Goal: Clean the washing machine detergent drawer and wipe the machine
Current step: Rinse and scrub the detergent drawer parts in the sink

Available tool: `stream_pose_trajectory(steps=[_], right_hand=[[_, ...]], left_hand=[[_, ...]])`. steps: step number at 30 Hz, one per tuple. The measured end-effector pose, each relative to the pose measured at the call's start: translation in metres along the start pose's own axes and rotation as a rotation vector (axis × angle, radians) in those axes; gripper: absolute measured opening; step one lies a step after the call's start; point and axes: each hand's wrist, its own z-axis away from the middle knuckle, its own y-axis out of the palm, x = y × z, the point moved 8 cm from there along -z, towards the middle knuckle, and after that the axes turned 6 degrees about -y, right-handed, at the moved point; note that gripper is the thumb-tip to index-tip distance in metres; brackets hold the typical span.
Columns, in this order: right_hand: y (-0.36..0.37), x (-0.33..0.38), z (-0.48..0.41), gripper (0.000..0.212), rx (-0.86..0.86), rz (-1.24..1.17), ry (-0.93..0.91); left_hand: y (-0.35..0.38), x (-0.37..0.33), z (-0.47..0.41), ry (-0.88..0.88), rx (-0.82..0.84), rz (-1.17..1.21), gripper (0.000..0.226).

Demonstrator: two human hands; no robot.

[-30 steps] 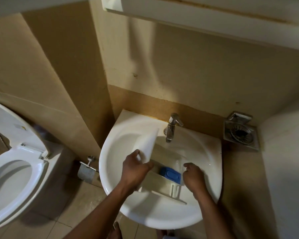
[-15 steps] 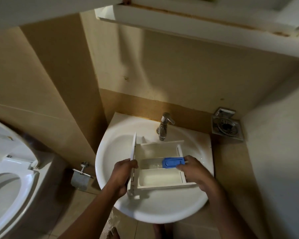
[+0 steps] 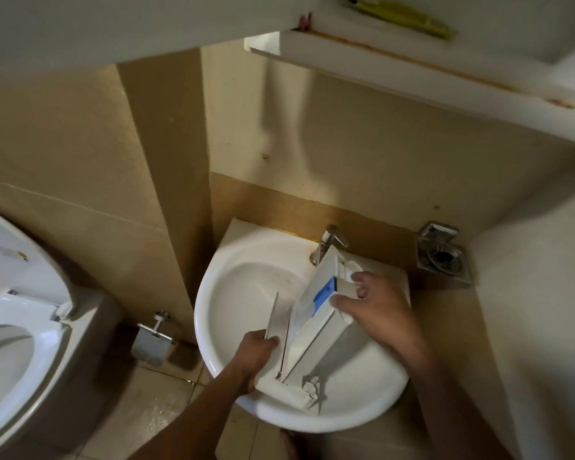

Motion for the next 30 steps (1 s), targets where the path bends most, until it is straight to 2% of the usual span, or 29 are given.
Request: stream_pose_trajectory(steps=[3,7,9,10,12,14,17,19,21,23,26,28,30], right_hand=[[0.012,0.019,-0.003,0.06,0.01,0.11,-0.057],[0.027,0.022,-0.014,0.067,0.102,-0.102,-0.091],[0.043,0.025,-0.012,0.057,0.169,-0.24,-0.181],[0.047,0.024,-0.012,0.05,0.141,-0.274,-0.228],[0.044,0.014,-0.013,0.04,-0.028,-0.26,-0.297],[0.04,-0.009,-0.012,0.033,-0.135,-0.151,-0.205],[0.061,-0.06,-0.01,0.043,0.087,-0.029,0.074],[0.071,-0.081,-0.006,0.048,0.178,-0.185,0.221],[0.074,-0.095,-0.004,0.043,0.195,-0.361,0.345],[0.072,-0.104,-0.01,0.05,0.187,-0.412,0.362],[0.071,-0.103,-0.016,0.065,0.175,-0.413,0.338],[0.067,-0.101,-0.024,0.058,0.112,-0.372,0.301],[0.061,-0.098,-0.032,0.047,0.033,-0.328,0.263]], left_hand=[[0.002,0.017,0.001,-0.026,-0.044,-0.022,0.02],[0.016,0.032,0.014,-0.097,0.04,-0.028,0.025],[0.022,0.037,0.014,-0.143,0.117,0.044,0.027],[0.025,0.037,0.014,-0.174,0.172,0.089,0.024],[0.031,0.036,0.017,-0.227,0.316,0.268,0.019],[0.035,0.038,0.019,-0.309,0.393,0.481,0.027],[0.05,0.031,0.025,-0.404,0.511,0.671,0.027],[0.051,0.041,0.016,-0.447,0.465,0.601,0.03],[0.058,0.048,0.012,-0.474,0.474,0.529,0.032],[0.068,0.054,0.014,-0.487,0.489,0.466,0.031],[0.086,0.057,0.007,-0.391,0.499,0.371,0.03],[0.095,0.05,0.003,-0.299,0.458,0.313,0.028],[0.103,0.042,0.003,-0.224,0.434,0.339,0.004]])
